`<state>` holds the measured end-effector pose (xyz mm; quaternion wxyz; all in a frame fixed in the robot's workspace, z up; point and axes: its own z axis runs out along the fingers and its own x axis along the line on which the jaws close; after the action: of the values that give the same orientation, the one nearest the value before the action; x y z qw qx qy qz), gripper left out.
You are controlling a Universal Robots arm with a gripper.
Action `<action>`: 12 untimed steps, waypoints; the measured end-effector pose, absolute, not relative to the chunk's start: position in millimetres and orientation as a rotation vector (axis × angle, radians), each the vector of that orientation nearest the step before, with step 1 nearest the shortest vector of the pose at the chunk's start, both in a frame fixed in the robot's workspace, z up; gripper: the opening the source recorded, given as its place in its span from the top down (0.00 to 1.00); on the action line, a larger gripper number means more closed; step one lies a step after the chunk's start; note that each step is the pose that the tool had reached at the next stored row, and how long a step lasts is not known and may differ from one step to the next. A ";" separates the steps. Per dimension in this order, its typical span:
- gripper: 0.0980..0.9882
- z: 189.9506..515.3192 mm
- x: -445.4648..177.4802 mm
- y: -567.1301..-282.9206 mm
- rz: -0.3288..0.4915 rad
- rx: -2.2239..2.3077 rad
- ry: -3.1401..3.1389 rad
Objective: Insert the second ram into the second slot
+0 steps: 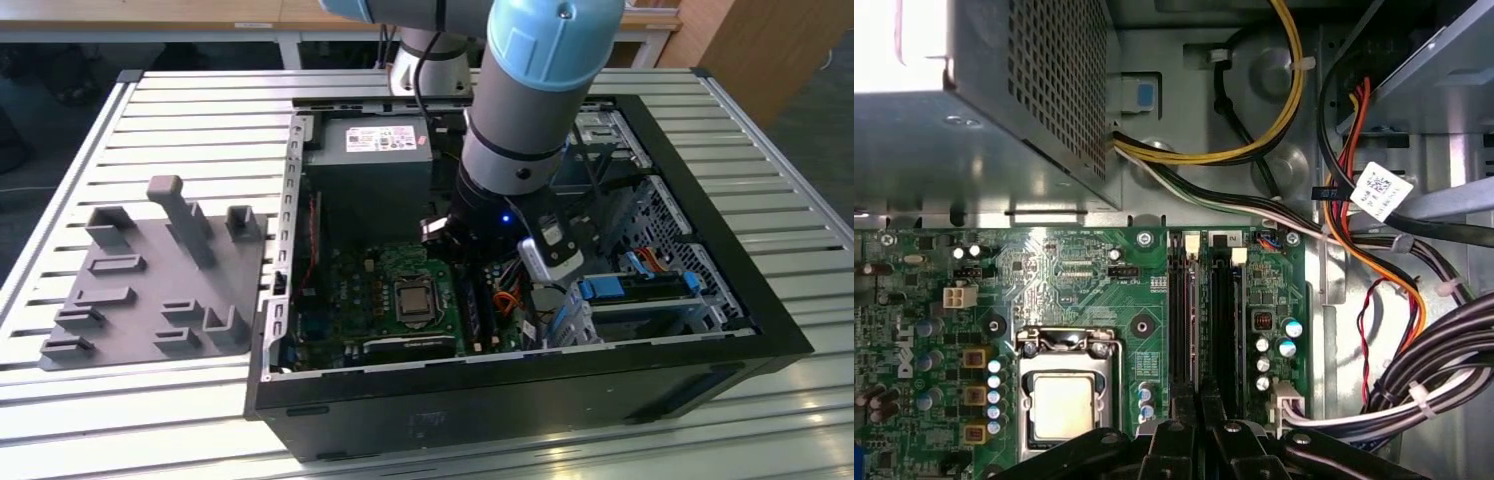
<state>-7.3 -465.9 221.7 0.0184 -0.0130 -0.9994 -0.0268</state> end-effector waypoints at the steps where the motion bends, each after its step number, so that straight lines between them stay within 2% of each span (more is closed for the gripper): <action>1: 0.96 221.5 -7.3 -465.9 -0.083 -0.040 -3.103; 12: 0.96 218.9 -6.5 -466.1 -0.083 -0.040 -3.103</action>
<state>-6.5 -466.1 218.9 0.0187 -0.0130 -0.9994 -0.0269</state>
